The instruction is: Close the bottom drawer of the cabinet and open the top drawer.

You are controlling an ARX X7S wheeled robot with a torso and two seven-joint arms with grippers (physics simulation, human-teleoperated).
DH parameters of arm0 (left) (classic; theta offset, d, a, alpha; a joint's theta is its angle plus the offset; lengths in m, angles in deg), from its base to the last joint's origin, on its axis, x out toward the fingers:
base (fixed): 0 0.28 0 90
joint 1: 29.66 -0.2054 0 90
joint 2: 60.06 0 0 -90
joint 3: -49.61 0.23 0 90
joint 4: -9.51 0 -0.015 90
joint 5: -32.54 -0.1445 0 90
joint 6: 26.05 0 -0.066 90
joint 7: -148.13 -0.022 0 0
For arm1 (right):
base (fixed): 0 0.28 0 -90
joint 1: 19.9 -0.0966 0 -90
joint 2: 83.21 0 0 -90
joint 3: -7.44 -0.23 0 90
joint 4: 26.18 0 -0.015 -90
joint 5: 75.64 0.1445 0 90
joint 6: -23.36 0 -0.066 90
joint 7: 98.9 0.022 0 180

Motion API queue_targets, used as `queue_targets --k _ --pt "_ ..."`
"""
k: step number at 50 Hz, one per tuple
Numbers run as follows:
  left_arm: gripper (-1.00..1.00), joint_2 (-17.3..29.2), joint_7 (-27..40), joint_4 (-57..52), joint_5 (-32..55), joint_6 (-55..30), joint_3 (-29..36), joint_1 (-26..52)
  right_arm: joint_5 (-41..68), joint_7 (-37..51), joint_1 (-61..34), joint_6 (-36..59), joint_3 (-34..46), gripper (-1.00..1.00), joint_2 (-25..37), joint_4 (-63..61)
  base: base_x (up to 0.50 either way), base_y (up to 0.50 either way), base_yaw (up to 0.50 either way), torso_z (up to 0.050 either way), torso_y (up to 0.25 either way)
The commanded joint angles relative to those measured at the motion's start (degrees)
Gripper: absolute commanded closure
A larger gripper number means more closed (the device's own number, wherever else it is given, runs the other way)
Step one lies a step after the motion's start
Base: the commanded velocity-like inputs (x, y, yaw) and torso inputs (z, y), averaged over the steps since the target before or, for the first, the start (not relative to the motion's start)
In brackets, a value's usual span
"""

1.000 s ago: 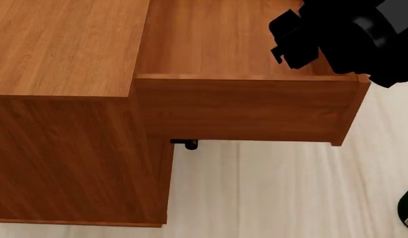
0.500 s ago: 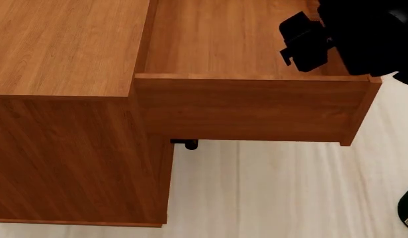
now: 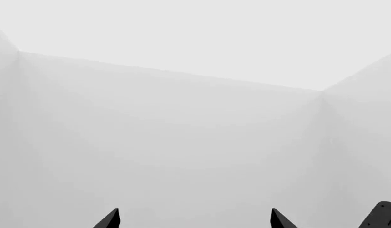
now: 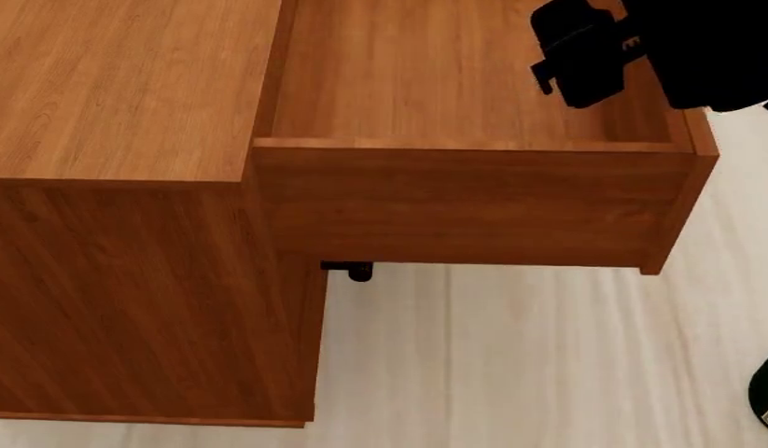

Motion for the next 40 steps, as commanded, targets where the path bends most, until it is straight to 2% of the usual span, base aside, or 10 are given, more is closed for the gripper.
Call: queue_targets --k 1,33,40 --pt "-1.0 0.2 0.2 -0.2 0.2 0.0 -0.1 0.1 -7.1 0.5 -3.7 1.3 1.5 -1.0 -0.5 2.2 0.0 0.0 0.0 0.0 0.0" --pt "-1.0 0.7 1.6 -1.5 2.0 -1.3 -0.1 2.4 -4.8 1.9 -11.1 4.7 -2.3 -1.0 0.6 0.5 0.0 0.0 0.0 0.0 0.0" --pt "-1.0 0.7 1.8 -1.7 2.3 -1.5 0.0 2.9 -2.6 4.8 -12.0 6.7 -4.3 -1.0 2.9 -2.0 0.0 0.0 0.0 0.0 0.0"
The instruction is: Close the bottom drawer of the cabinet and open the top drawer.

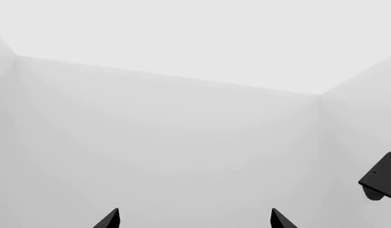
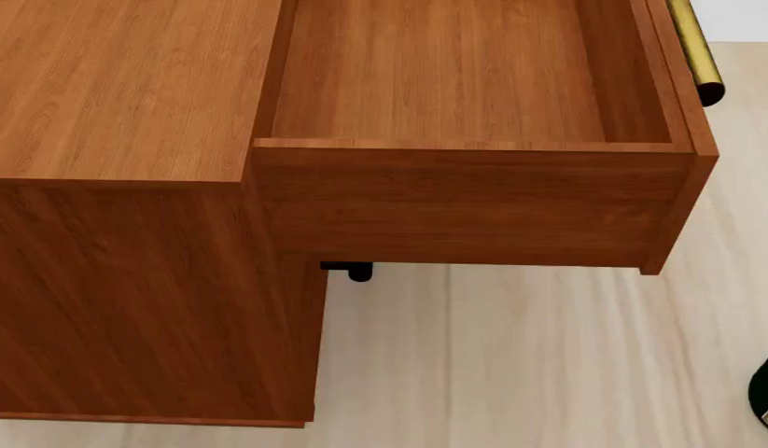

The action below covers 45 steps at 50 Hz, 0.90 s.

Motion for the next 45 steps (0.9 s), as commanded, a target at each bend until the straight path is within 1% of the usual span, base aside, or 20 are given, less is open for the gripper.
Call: queue_targets --k 1,5,13,21,26,34,37,41,45 --pt "-1.0 0.1 0.4 -0.3 0.5 -0.3 0.1 0.7 2.5 3.4 -1.9 2.7 -2.7 -1.0 2.8 -2.9 0.0 0.0 0.0 0.0 0.0" --pt "-1.0 0.1 0.3 -0.3 0.4 -0.4 0.3 0.8 5.6 7.4 -1.3 4.3 -5.2 -1.0 5.5 -5.9 0.0 0.0 0.0 0.0 0.0" --pt "-1.0 0.0 0.2 -0.2 0.3 -0.3 0.5 1.0 16.9 19.9 1.4 6.6 -12.7 -1.0 13.2 -14.2 0.0 0.0 0.0 0.0 0.0" --pt "-1.0 -0.3 0.3 -0.3 0.4 -0.8 1.0 1.8 26.1 29.0 2.2 7.1 -16.5 -1.0 19.2 -19.5 0.0 0.0 0.0 0.0 0.0" --pt "-1.0 -0.4 0.3 -0.2 0.3 -0.8 1.2 2.0 29.8 32.3 1.4 7.5 -17.6 -1.0 21.9 -21.5 0.0 0.0 0.0 0.0 0.0" --pt "-1.0 -0.3 0.2 0.0 0.3 -0.9 1.4 2.1 39.3 39.8 -0.2 7.7 -18.7 -1.0 26.9 -25.6 0.0 0.0 0.0 0.0 0.0" --pt "-1.0 -0.4 0.1 0.1 0.2 -0.8 1.5 2.1 42.8 42.5 -0.4 6.9 -18.7 -1.0 28.6 -27.2 0.0 0.0 0.0 0.0 0.0" --pt "-1.0 -0.3 0.0 0.2 0.1 -0.6 1.5 2.0 44.9 43.9 0.1 6.1 -19.0 -1.0 30.9 -29.4 0.0 0.0 0.0 0.0 0.0" --pt "-1.0 -0.2 0.1 0.1 -0.1 -0.8 1.6 2.2 50.7 48.9 0.0 3.5 -18.6 -1.0 33.7 -32.8 0.0 0.0 0.0 0.0 0.0"
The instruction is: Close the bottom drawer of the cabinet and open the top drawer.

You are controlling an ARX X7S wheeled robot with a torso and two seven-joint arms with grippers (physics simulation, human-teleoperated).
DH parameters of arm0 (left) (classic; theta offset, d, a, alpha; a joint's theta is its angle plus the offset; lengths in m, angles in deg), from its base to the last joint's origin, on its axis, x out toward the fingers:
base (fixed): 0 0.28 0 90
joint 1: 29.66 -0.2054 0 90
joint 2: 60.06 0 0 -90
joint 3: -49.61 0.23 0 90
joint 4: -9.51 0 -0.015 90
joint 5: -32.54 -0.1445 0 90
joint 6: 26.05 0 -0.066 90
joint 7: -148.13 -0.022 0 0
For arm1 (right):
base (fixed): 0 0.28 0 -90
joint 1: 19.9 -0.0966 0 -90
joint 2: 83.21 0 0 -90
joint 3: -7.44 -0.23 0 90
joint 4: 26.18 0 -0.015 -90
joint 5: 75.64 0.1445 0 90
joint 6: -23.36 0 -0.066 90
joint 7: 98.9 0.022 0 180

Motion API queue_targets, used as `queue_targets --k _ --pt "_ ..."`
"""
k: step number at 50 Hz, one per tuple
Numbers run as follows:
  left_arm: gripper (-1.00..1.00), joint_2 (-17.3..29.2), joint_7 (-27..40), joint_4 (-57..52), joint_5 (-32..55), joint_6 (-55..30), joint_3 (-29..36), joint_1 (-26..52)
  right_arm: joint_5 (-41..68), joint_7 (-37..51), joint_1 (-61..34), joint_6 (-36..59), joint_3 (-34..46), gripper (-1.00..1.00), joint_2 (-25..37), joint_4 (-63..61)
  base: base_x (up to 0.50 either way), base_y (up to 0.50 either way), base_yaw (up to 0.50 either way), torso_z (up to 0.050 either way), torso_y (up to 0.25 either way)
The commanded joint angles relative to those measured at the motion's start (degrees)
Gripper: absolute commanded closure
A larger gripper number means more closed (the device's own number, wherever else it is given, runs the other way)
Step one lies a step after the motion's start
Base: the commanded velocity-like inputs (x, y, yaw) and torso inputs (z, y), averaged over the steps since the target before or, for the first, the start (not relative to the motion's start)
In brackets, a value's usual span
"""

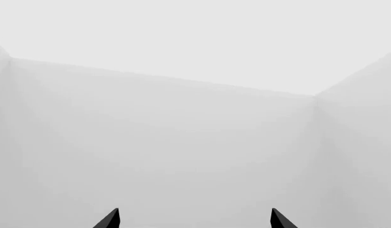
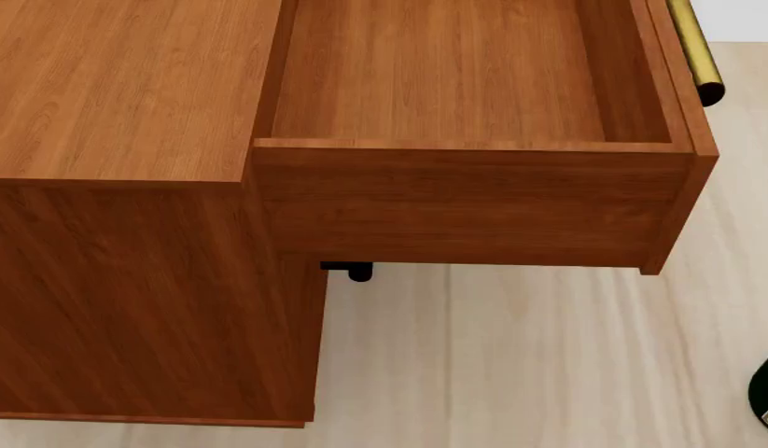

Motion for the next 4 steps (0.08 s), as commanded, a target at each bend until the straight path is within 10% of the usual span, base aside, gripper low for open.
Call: queue_targets --k 1,4 --pt "-1.0 0.1 0.0 0.1 -0.2 0.0 0.2 0.2 12.1 10.1 -0.3 -3.3 -0.7 -1.0 7.1 -7.4 0.0 0.0 0.0 0.0 0.0" --pt "-1.0 0.1 -0.1 0.2 -0.3 0.0 0.3 0.2 15.7 12.9 -1.1 -4.5 -0.5 -1.0 8.9 -9.7 0.0 0.0 0.0 0.0 0.0"
